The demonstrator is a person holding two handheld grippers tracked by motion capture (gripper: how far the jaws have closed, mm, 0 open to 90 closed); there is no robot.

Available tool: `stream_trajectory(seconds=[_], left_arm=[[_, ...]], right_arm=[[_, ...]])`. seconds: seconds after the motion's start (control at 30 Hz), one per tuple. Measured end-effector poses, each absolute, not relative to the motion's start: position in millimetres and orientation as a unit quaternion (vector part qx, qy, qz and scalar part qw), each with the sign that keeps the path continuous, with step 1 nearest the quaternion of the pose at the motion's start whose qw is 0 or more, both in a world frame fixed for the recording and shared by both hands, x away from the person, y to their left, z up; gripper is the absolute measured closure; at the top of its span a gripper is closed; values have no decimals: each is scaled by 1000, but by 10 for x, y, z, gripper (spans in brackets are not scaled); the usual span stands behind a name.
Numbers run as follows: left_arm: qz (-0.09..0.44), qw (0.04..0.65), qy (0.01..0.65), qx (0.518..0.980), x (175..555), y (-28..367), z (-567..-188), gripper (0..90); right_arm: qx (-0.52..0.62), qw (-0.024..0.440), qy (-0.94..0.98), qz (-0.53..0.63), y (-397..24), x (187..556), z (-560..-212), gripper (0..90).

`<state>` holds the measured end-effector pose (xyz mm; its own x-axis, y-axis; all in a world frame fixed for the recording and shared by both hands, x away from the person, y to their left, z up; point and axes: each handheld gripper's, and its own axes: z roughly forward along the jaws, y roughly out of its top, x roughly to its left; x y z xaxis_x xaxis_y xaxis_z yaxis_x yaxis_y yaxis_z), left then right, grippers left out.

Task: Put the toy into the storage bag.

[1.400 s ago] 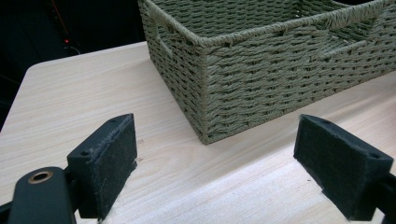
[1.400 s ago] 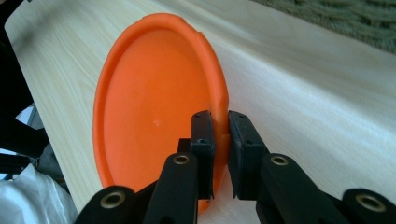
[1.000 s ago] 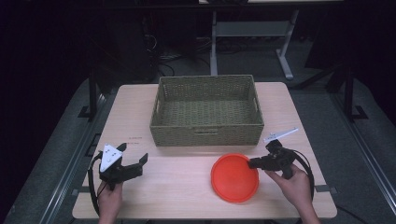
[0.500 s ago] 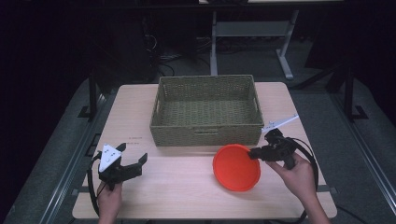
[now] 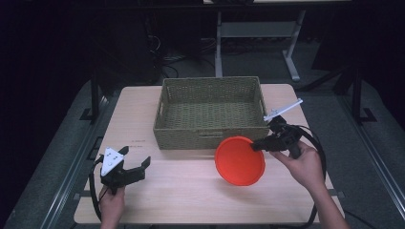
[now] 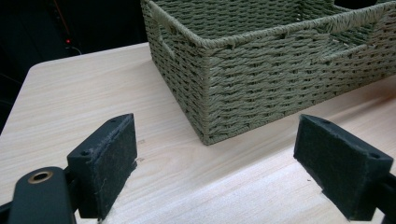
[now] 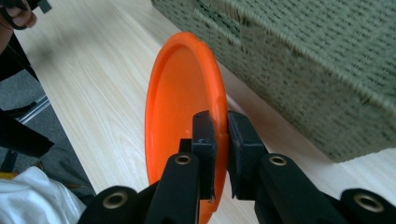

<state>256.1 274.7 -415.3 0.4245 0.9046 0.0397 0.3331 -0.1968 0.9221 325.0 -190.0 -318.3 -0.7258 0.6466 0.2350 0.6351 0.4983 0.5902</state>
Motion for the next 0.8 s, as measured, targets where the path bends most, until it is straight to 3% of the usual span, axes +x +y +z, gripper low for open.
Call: stream_trajectory(seconds=[0.27,0.8], left_arm=[[312,458,438,708,2569,2767,-4151,127],[312,462,441,703,2574,2780,-4152,127]], right_arm=[[361,23,868,340,-1831,3352,-2865,820],[364,26,866,342,-1790,3605,-2549,820]])
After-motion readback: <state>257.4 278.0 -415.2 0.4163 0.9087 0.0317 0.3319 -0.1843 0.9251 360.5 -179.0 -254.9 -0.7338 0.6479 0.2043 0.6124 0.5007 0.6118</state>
